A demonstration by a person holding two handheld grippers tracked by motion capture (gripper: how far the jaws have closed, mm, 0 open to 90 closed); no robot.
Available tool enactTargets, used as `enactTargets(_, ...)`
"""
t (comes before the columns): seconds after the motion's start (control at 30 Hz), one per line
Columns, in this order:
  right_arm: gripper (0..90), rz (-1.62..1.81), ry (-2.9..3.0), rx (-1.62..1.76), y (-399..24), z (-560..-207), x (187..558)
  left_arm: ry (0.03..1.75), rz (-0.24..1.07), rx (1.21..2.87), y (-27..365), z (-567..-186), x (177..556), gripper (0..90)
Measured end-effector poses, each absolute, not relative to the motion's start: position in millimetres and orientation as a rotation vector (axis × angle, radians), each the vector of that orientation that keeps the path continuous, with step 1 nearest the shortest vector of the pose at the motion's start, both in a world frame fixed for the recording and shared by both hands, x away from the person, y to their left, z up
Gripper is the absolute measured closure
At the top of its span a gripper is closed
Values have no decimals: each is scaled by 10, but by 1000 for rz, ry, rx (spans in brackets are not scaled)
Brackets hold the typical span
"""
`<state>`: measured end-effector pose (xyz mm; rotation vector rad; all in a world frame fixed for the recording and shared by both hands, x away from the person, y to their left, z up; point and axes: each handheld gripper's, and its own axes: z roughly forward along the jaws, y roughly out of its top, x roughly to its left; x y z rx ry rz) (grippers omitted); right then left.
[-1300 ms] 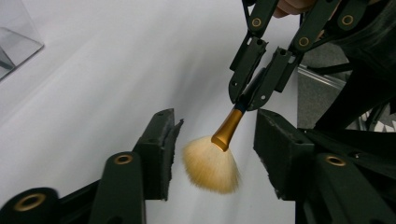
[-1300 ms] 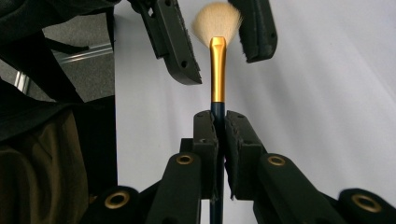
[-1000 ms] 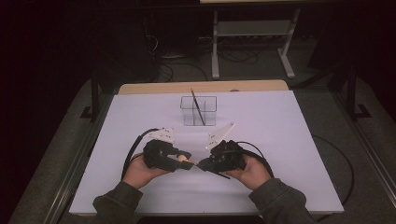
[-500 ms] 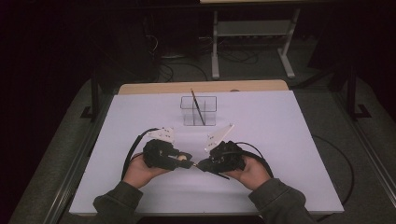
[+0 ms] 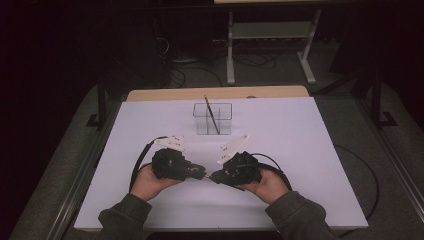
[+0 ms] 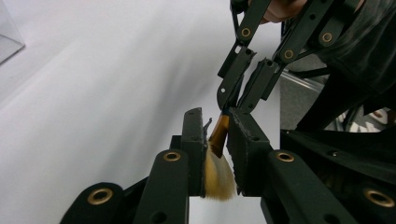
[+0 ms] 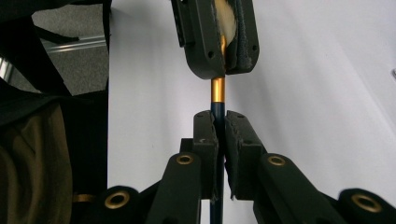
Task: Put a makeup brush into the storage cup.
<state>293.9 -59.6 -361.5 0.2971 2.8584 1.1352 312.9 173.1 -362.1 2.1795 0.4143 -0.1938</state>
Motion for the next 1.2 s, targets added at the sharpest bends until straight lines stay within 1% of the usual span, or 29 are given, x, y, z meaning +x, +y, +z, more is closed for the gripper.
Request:
enactTargets(0.23,824,1126,2814,217,-574,-3592,2892,386,-233,2163,1709,-3498,3127,832)
enactTargets(0.43,819,1135,2798,210,-558,-3595,2890,364,-181,2219,1643,-3393,3120,837)
enactTargets(0.5,809,1143,2796,223,-563,-3587,2892,357,-165,2234,1618,-3367,3114,837)
enactTargets(0.6,757,1143,2810,236,-578,-3584,2909,361,-144,2264,1572,-3339,3092,837)
enactTargets(0.77,711,1111,2842,260,-587,-3558,2923,362,-132,2282,1529,-3311,3074,838)
enactTargets(0.97,726,1048,2876,267,-517,-3530,2931,373,-125,2304,1488,-3304,3075,838)
enactTargets(1.2,751,964,2922,268,-415,-3504,2950,350,-108,2345,1423,-3291,3076,838)
